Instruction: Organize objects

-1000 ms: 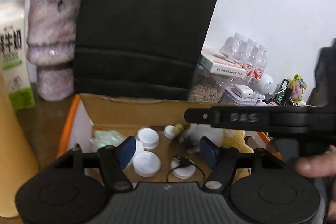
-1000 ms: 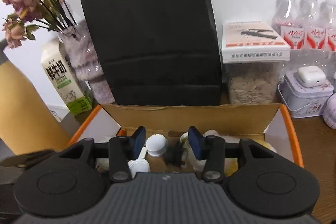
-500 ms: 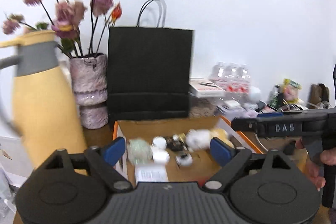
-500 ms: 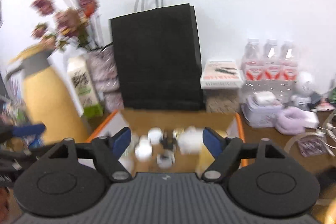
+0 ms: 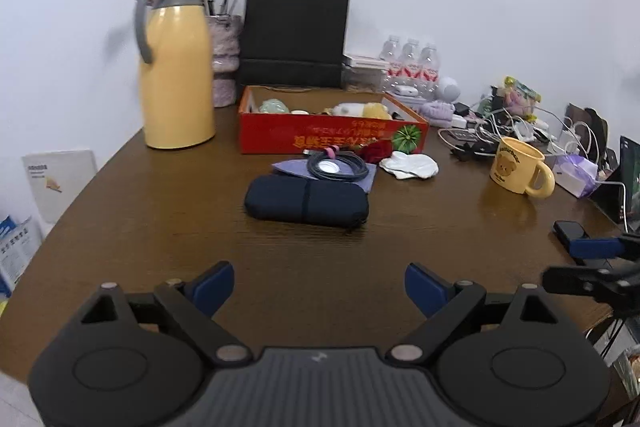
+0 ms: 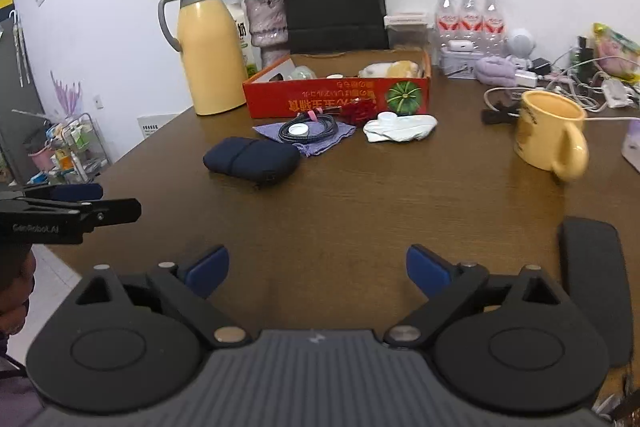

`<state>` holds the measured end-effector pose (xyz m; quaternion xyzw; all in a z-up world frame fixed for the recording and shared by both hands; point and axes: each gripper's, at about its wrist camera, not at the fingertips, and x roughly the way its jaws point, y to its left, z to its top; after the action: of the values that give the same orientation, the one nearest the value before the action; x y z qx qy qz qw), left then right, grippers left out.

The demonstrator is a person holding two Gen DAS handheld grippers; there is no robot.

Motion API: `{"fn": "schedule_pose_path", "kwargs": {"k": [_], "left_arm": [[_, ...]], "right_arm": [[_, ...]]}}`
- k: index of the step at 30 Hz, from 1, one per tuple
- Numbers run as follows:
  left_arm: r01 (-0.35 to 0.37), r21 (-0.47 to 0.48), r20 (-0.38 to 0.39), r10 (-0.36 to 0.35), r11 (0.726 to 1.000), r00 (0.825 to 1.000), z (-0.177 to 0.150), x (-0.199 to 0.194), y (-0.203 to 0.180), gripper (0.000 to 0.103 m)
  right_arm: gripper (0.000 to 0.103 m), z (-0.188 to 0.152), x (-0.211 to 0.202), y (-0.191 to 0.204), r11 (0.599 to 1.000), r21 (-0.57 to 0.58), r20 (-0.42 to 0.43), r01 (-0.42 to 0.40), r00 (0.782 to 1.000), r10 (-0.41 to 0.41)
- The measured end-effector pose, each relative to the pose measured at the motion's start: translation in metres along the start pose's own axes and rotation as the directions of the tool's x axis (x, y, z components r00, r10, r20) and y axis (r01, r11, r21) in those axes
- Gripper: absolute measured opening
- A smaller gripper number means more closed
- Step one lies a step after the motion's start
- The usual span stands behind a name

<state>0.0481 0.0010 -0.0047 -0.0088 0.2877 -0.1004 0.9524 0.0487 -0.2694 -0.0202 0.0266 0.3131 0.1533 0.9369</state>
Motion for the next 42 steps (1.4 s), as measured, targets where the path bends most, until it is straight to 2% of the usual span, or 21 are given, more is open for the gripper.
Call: {"fn": "schedule_pose_path", "kwargs": {"k": [3,7,10,12,13,15,20,21,22,24,26,27,29,31,34,39,41,42], "left_arm": [[-0.024,0.021,0.046,0.023,0.999,0.999,0.008,-0.002,-0.005,0.092],[0.002,0.043,0.092,-0.006,0.999,0.996,0.022,0.007,-0.014,0.092],[0.041,0.07,0.102,-0.048,0.997,0.994,0.032,0.03,-0.016,0.088],[0.085,0.104,0.117,-0.097,0.991,0.988,0.041,0.051,-0.015,0.068],[0.11,0.121,0.117,-0.124,0.987,0.985,0.047,0.064,-0.015,0.065],[0.129,0.136,0.101,-0.144,0.982,0.984,0.065,0.097,-0.014,0.049],[0.15,0.178,0.012,-0.154,0.973,0.988,0.111,0.189,-0.018,0.036],[0.161,0.186,-0.021,-0.16,0.969,0.987,0.116,0.209,-0.02,0.025],[0.164,0.192,-0.052,-0.157,0.968,0.986,0.119,0.225,-0.021,0.02],[0.165,0.226,-0.1,-0.146,0.96,0.984,0.121,0.254,-0.025,0.016],[0.16,0.257,-0.14,-0.127,0.953,0.982,0.119,0.275,-0.027,0.015],[0.164,0.265,-0.168,-0.122,0.95,0.978,0.116,0.283,-0.028,0.01],[0.176,0.255,-0.161,-0.138,0.951,0.977,0.11,0.287,-0.024,0.009],[0.18,0.233,-0.149,-0.148,0.956,0.978,0.108,0.285,-0.02,0.005],[0.182,0.22,-0.133,-0.155,0.958,0.979,0.106,0.285,-0.017,0.003],[0.172,0.224,-0.104,-0.152,0.959,0.983,0.108,0.277,-0.02,0.001],[0.179,0.186,-0.096,-0.164,0.966,0.982,0.113,0.263,-0.02,0.001],[0.202,0.161,-0.08,-0.191,0.966,0.978,0.114,0.249,-0.019,0.001]], "right_arm": [[0.097,0.003,-0.006,0.007,0.998,-0.039,0.051,0.042,0.998,-0.04],[0.094,0.01,0.002,0.009,0.997,-0.052,0.091,0.059,0.994,-0.054],[0.089,0.018,0.022,0.004,0.997,-0.05,0.088,0.058,0.995,-0.053],[0.087,0.029,0.04,-0.002,0.996,-0.054,0.091,0.067,0.994,-0.062],[0.087,0.035,0.049,-0.004,0.995,-0.059,0.099,0.076,0.993,-0.07],[0.087,0.052,0.072,-0.01,0.991,-0.072,0.118,0.111,0.988,-0.102],[0.08,0.098,0.145,-0.032,0.987,-0.066,0.123,0.149,0.983,-0.14],[0.078,0.106,0.162,-0.037,0.986,-0.055,0.107,0.156,0.983,-0.149],[0.078,0.114,0.18,-0.042,0.986,-0.048,0.098,0.157,0.984,-0.152],[0.077,0.126,0.213,-0.05,0.986,-0.035,0.065,0.16,0.985,-0.158],[0.07,0.133,0.246,-0.058,0.984,-0.042,0.032,0.172,0.985,-0.171],[0.068,0.134,0.259,-0.061,0.983,-0.048,0.018,0.177,0.984,-0.176],[0.045,0.132,0.279,-0.066,0.983,-0.04,-0.012,0.18,0.984,-0.18],[0.041,0.128,0.29,-0.071,0.987,-0.015,-0.017,0.158,0.987,-0.158],[0.029,0.127,0.289,-0.066,0.987,-0.047,-0.005,0.152,0.988,-0.152],[0.029,0.126,0.284,-0.069,0.991,-0.012,0.012,0.137,0.991,-0.137],[0.029,0.125,0.277,-0.07,0.99,0.003,0.016,0.14,0.99,-0.14],[0.029,0.124,0.271,-0.068,0.989,0.003,0.018,0.146,0.989,-0.147]]}}
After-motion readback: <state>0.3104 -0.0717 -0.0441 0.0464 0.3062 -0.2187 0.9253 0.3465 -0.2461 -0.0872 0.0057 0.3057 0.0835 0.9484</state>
